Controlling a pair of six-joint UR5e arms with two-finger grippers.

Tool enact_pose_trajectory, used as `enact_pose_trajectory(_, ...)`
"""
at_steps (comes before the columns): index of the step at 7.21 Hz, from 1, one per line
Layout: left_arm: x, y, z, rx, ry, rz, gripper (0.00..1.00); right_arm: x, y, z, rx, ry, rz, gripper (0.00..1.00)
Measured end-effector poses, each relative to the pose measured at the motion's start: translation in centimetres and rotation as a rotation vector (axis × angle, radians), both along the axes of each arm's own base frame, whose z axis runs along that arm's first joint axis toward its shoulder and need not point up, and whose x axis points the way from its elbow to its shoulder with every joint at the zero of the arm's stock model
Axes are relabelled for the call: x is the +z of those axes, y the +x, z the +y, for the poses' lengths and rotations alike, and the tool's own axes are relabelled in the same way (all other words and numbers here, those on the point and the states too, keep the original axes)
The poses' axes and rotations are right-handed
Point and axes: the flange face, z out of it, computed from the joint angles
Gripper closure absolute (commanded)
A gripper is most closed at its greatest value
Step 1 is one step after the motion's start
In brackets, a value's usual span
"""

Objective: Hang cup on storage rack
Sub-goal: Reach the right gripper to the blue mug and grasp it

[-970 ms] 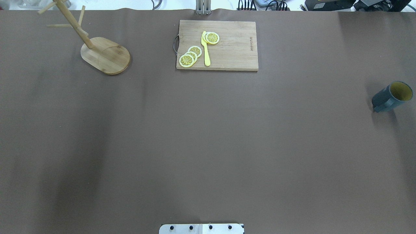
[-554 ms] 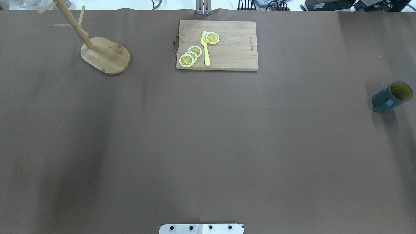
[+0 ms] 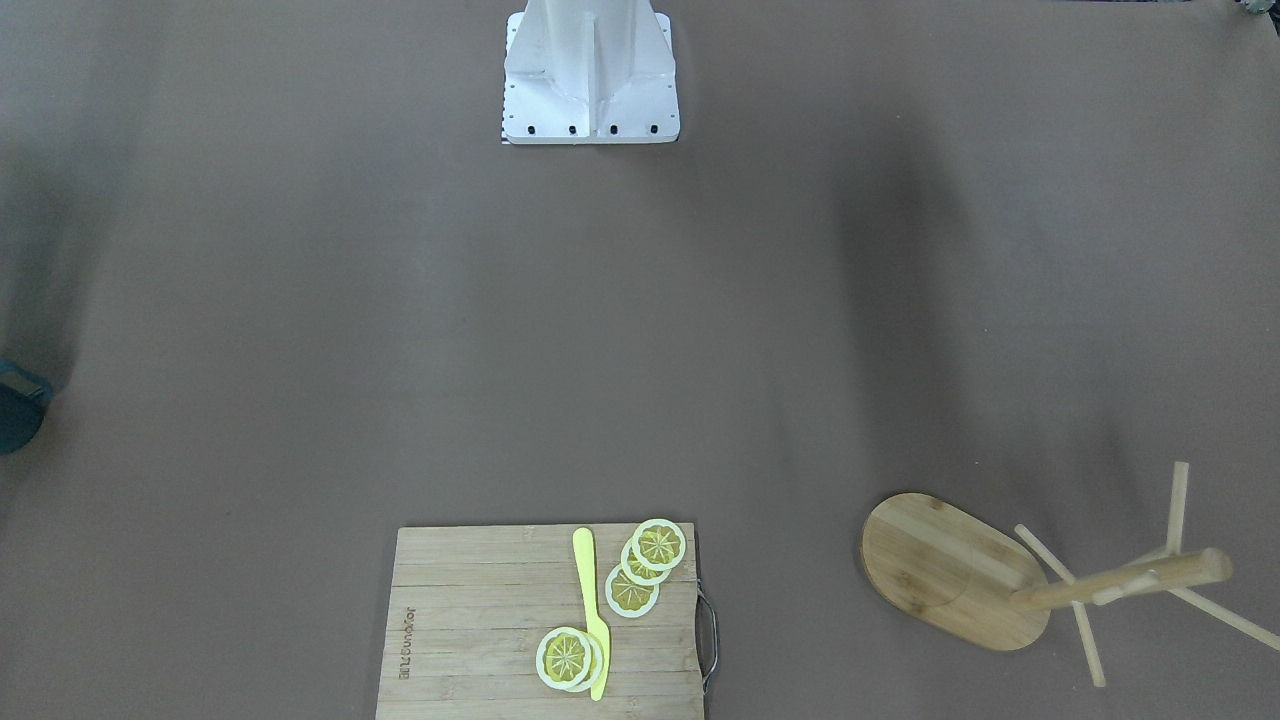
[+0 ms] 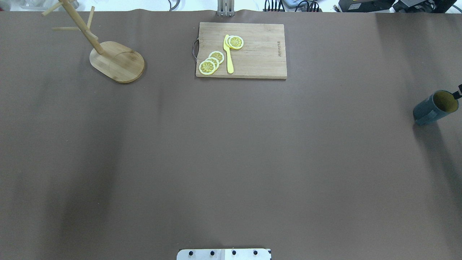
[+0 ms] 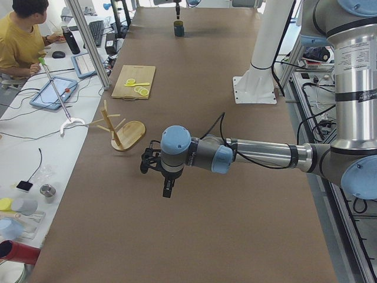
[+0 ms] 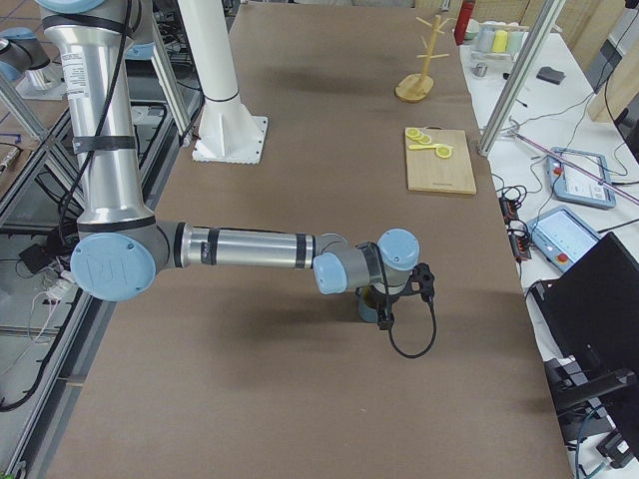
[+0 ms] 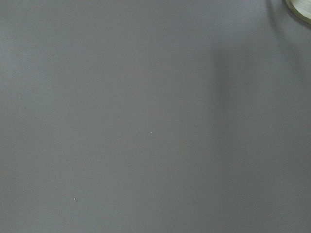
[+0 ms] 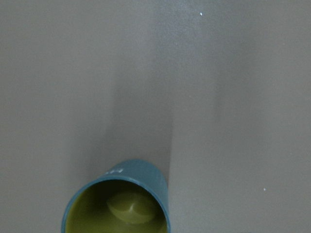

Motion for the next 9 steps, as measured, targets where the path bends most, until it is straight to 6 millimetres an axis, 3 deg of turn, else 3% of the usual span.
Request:
enact_pose_trajectory(3, -0.2, 0.0, 0.0, 0.0, 0.003, 0.001, 0.01, 0.8, -1.9, -1.0, -0.026, -0.02, 0.007, 0.14)
enact_pose_trajectory(4, -0.2, 0.0, 0.0, 0.0, 0.004, 0.001, 0.01, 1.4, -2.2, -0.8, -0.031, -0.029, 0.013, 0.27)
enact_pose_trajectory(5, -0.3, 0.0, 0.0, -0.001, 0.005, 0.001, 0.01, 1.9, -2.4, -0.7, -0.035, -0.037, 0.02, 0.48)
enact_pose_trajectory(6, -0.4, 0.0, 0.0, -0.001, 0.007, 0.001, 0.01, 2.3, -2.5, -0.6, -0.037, -0.041, 0.026, 0.93)
enact_pose_trajectory(7, -0.5, 0.0, 0.0, -0.001, 0.009, 0.001, 0.01, 2.4, -2.6, -0.5, -0.038, -0.042, 0.027, 1.0)
enact_pose_trajectory(9, -0.6, 0.0, 0.0, -0.001, 0.011, 0.001, 0.01, 2.4, -2.7, -0.5, -0.04, -0.042, 0.024, 1.0)
